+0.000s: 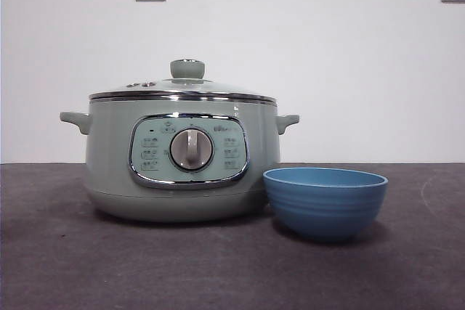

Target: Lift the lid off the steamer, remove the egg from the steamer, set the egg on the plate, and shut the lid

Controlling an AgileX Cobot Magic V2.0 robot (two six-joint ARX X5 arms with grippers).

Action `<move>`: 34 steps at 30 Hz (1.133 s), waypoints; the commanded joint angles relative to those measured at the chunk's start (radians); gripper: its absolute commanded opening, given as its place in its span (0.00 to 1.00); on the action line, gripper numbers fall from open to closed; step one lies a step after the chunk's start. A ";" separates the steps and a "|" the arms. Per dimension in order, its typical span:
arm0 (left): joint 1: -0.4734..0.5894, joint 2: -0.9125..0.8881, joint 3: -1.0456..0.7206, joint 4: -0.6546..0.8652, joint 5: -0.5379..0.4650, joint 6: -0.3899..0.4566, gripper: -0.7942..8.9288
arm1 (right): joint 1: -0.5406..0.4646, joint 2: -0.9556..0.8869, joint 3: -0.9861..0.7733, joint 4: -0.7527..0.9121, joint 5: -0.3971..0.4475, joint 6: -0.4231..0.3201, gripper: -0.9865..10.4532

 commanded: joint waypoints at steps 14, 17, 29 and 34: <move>0.002 0.251 0.324 -0.314 0.280 0.153 0.07 | 0.005 0.515 0.623 -0.650 -0.310 -0.432 0.08; 0.002 0.274 0.343 -0.325 0.288 0.154 0.08 | 0.012 0.547 0.659 -0.715 -0.310 -0.450 0.08; 0.002 0.287 0.352 -0.324 0.287 0.143 0.67 | 0.014 0.552 0.660 -0.716 -0.307 -0.442 0.64; 0.002 0.314 0.352 -0.299 0.288 0.143 0.67 | 0.014 0.552 0.660 -0.715 -0.308 -0.442 0.64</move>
